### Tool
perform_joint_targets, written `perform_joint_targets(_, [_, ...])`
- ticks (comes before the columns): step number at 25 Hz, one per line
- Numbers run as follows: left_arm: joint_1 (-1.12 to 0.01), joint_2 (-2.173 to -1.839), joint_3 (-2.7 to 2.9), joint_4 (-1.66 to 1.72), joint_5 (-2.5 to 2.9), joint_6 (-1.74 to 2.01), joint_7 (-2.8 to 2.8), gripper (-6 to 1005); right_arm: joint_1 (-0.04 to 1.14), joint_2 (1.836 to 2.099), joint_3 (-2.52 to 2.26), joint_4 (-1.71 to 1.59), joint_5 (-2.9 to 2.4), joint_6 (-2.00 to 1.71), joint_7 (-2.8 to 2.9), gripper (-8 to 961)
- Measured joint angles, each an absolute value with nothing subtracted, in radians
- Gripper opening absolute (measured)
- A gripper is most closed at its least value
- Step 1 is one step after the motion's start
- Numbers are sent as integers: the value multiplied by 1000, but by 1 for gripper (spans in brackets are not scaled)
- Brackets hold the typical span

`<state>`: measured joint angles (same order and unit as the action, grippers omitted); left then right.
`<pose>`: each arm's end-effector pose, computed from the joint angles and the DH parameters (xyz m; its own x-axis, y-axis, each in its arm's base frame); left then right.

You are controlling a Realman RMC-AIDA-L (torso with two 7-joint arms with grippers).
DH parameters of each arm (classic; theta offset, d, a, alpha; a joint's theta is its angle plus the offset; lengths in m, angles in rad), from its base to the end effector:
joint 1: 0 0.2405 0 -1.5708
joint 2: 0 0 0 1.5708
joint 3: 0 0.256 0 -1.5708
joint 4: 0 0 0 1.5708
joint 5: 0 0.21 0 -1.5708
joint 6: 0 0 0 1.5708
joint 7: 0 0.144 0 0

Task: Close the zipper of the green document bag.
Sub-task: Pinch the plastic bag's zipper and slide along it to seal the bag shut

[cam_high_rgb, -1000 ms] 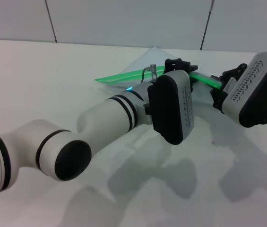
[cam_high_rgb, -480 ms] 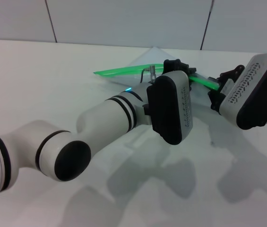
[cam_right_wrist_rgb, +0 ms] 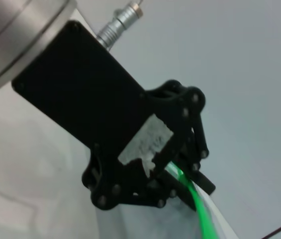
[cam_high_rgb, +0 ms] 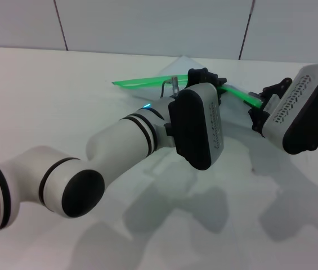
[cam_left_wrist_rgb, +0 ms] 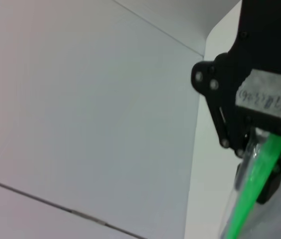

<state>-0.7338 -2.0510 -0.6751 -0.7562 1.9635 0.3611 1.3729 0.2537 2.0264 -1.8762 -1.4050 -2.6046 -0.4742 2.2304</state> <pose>-0.1384 0.3852 -0.1349 0.8659 -0.4391 -0.2397 -0.4485 -0.4691 -0.7608 0.1892 0.3580 -0.0375 0.9947 -0.0316 0.0977 0.0527 -0.6595 -0.7498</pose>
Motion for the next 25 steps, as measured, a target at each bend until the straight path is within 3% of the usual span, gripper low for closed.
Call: perform_joint_targets(25, [-705, -2044, -688, -704, 1886, 406, 1380, 85, 204, 2025, -1829, -1452, -2608, -466, 2226, 99])
